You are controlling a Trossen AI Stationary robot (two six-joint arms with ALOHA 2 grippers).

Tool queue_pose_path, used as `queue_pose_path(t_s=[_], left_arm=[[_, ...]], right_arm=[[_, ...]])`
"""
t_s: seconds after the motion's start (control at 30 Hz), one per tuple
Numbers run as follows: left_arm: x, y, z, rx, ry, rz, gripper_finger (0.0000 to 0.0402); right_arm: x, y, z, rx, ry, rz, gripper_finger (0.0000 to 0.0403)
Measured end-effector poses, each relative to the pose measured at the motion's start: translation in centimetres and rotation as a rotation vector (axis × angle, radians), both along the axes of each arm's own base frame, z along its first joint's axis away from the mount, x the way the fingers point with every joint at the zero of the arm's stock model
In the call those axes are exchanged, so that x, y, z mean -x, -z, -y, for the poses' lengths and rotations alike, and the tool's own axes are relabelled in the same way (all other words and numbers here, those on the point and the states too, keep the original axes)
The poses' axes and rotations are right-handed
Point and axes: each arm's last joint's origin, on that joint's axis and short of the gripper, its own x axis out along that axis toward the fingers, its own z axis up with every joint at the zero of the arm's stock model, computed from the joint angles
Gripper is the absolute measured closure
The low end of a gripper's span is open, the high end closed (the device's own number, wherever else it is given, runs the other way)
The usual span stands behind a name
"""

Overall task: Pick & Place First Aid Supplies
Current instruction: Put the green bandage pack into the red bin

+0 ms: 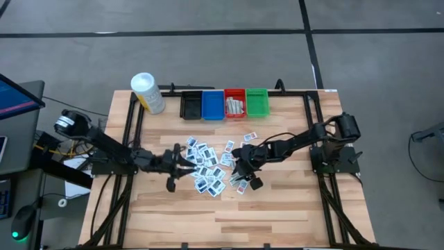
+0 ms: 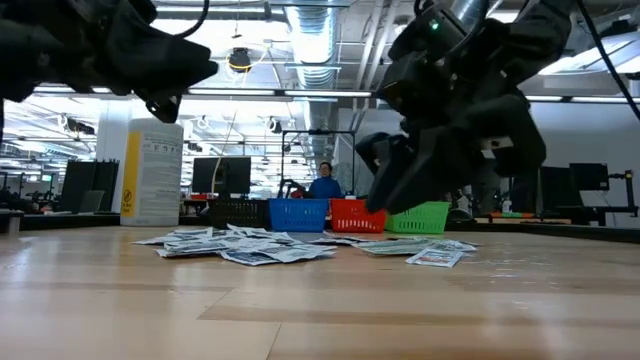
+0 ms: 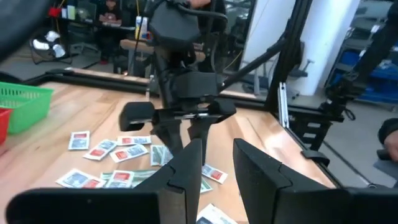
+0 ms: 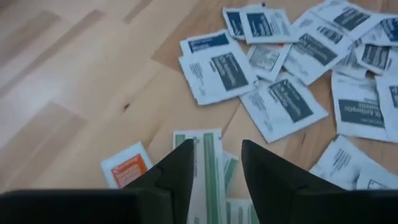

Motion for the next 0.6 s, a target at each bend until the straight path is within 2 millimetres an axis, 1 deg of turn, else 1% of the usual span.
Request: queue_pose_path(t_s=[0.13,0.33,0.47,0.6], left_arm=[[-1.4,0.3,1.1,-0.015,-0.008,-0.032,0.0309],[-2.9,1.0,1.8,-0.021,-0.013,-0.070,0.0309],[-3.2,1.5,2.0,0.009,-0.015,-0.090,0.0309],[-3.2,1.5,2.0,0.019,-0.016,-0.090,0.0309]], right_arm=[[-0.1,0.4,0.1,0.007,0.021,-0.019,0.0284],[0.4,1.5,0.4,0.089,0.090,-0.101,0.0285],[0.6,1.6,0.4,0.095,0.088,-0.131,0.0285],[0.7,1.5,0.2,0.086,0.092,-0.138,0.0284]])
